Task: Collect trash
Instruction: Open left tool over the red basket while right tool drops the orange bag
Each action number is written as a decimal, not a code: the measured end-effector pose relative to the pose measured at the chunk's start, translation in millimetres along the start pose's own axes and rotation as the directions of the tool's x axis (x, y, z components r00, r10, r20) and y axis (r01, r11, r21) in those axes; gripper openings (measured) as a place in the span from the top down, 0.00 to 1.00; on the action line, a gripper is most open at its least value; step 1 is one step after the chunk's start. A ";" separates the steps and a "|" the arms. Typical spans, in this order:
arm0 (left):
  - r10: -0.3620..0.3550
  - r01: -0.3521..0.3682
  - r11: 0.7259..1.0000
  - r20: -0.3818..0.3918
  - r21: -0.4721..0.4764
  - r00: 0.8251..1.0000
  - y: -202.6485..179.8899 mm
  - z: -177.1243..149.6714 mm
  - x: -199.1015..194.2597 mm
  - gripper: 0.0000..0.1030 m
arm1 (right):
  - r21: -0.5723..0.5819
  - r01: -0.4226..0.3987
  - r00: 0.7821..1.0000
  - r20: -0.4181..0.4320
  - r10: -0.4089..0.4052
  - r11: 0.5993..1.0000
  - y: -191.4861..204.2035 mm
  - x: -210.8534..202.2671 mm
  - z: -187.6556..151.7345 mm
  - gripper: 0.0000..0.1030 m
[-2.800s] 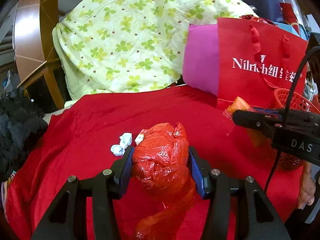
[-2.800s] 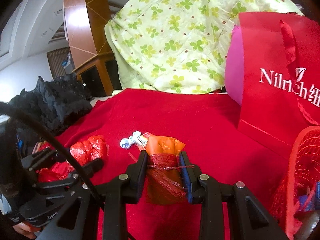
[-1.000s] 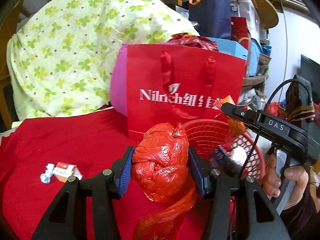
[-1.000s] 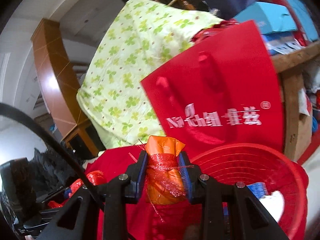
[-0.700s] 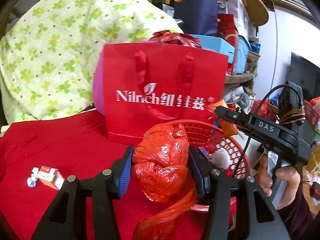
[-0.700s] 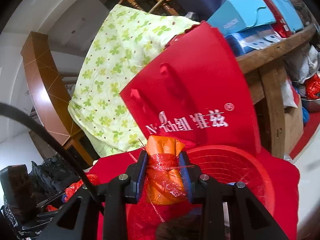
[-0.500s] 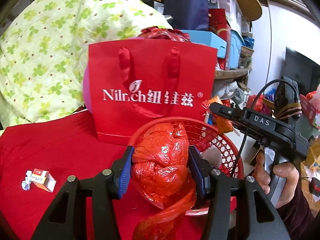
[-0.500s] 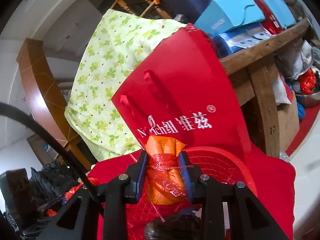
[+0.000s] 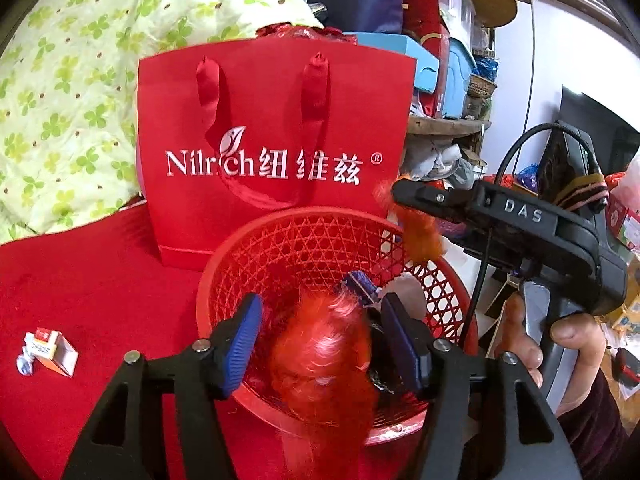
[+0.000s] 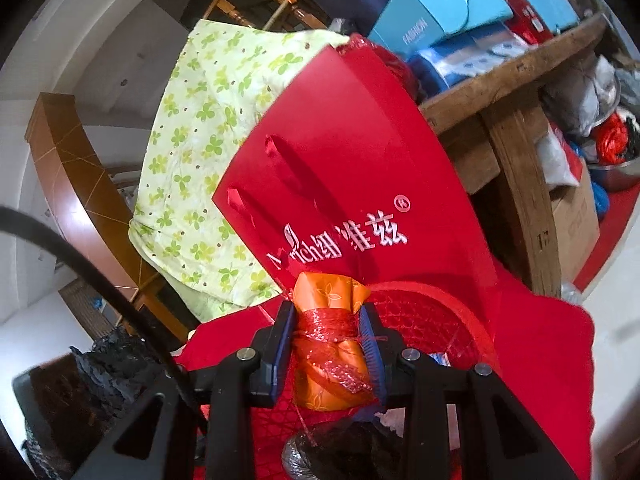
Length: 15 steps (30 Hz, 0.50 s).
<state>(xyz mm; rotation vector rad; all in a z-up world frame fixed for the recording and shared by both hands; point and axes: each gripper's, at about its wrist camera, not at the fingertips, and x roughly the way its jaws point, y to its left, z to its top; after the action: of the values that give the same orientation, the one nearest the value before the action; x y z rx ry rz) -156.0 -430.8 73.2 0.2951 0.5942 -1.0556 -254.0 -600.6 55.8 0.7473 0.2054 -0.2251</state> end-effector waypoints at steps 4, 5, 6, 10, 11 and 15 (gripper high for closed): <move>0.008 -0.008 1.000 0.003 -0.004 1.000 5.0 -5.9 -1.7 0.32 | 0.018 -0.007 1.000 0.009 0.007 1.000 0.0 0.1 -0.9 0.36; 0.013 -0.013 1.000 0.005 -0.006 1.000 7.1 -7.5 -3.1 0.32 | 0.009 -0.004 1.000 0.015 0.004 1.000 1.8 -0.5 -1.1 0.36; 0.015 -0.015 1.000 0.005 -0.010 1.000 8.9 -8.8 -4.2 0.32 | 0.006 -0.004 1.000 0.021 0.004 1.000 3.0 -1.1 -1.5 0.36; 0.040 -0.040 0.999 0.013 -0.021 0.999 17.6 -15.6 -11.5 0.30 | -0.008 -0.010 1.000 0.026 0.011 1.000 10.9 0.7 -2.6 0.36; 0.047 -0.047 0.999 0.015 -0.022 0.999 19.2 -17.4 -13.8 0.30 | -0.017 -0.009 1.000 0.028 0.010 1.000 13.8 1.3 -3.6 0.36; 0.090 -0.089 0.996 0.025 -0.024 0.996 29.6 -25.4 -24.2 0.29 | -0.047 -0.015 0.999 0.040 0.017 0.999 27.7 3.8 -5.6 0.36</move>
<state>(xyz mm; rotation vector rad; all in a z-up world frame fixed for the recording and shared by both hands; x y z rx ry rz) -146.6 -386.5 65.5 0.2848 0.5642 -0.9647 -243.4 -577.5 68.8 0.6969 0.1659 -0.2192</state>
